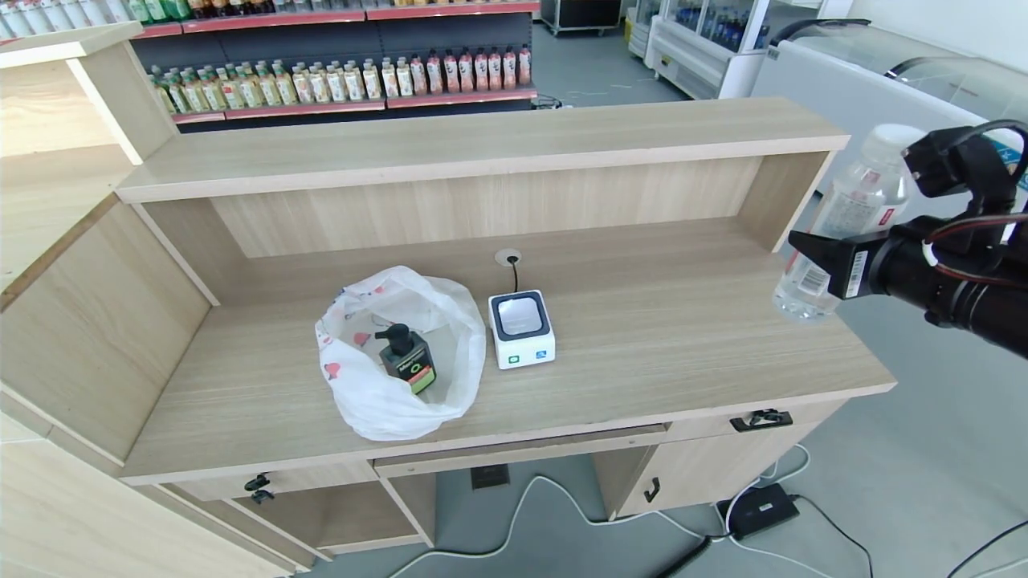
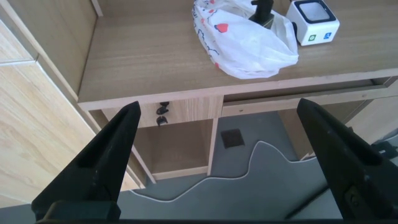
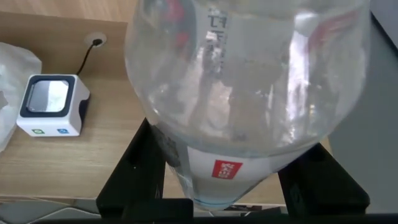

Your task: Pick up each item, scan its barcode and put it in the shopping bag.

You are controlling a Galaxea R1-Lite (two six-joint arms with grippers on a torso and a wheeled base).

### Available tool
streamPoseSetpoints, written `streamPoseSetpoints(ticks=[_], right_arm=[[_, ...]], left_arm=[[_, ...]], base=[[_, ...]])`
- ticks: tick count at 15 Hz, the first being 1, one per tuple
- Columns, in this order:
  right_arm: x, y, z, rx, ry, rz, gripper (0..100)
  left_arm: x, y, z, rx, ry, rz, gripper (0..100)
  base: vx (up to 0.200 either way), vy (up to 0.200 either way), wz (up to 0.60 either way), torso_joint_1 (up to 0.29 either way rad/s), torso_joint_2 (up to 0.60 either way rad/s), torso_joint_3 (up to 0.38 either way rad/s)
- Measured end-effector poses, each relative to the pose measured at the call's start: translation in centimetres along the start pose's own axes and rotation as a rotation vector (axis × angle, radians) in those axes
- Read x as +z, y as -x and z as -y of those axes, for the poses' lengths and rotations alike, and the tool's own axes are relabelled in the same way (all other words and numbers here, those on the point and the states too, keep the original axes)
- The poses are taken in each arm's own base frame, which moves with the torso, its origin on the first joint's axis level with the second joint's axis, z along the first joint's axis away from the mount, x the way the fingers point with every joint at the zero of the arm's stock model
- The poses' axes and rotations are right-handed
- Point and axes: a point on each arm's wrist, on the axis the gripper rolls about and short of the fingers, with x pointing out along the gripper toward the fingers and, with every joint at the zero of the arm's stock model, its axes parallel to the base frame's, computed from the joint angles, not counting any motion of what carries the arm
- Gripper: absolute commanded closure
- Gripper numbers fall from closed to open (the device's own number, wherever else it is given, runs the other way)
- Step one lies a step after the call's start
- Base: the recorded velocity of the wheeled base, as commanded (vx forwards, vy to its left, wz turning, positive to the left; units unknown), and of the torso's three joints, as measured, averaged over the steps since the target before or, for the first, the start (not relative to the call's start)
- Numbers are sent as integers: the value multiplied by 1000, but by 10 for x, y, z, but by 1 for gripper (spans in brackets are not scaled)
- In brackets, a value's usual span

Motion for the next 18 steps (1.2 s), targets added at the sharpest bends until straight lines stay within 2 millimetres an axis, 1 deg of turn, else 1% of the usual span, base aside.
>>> streamPoseSetpoints(ticks=[6, 8, 10, 12, 14, 16, 18], right_arm=[[-5, -15, 1, -7, 52, -6, 100], [-3, -20, 1, -16, 80, 33, 100], [-6, -27, 2, -31, 137, 67, 100], [-15, -35, 6, -48, 237, 50, 100], [-21, -45, 10, -77, 311, 68, 100], [-27, -58, 11, -108, 403, 124, 100], [-33, -73, 11, -107, 447, 204, 100]], left_arm=[[0, 0, 0, 0, 0, 0, 0], [0, 0, 0, 0, 0, 0, 0], [0, 0, 0, 0, 0, 0, 0], [0, 0, 0, 0, 0, 0, 0], [0, 0, 0, 1, 0, 0, 0], [0, 0, 0, 0, 0, 0, 0], [0, 0, 0, 0, 0, 0, 0]], base=[[0, 0, 600, 3, 3, 3], [0, 0, 600, 2, 5, 0], [0, 0, 0, 0, 0, 0], [0, 0, 0, 0, 0, 0], [0, 0, 0, 0, 0, 0], [0, 0, 0, 0, 0, 0], [0, 0, 0, 0, 0, 0]])
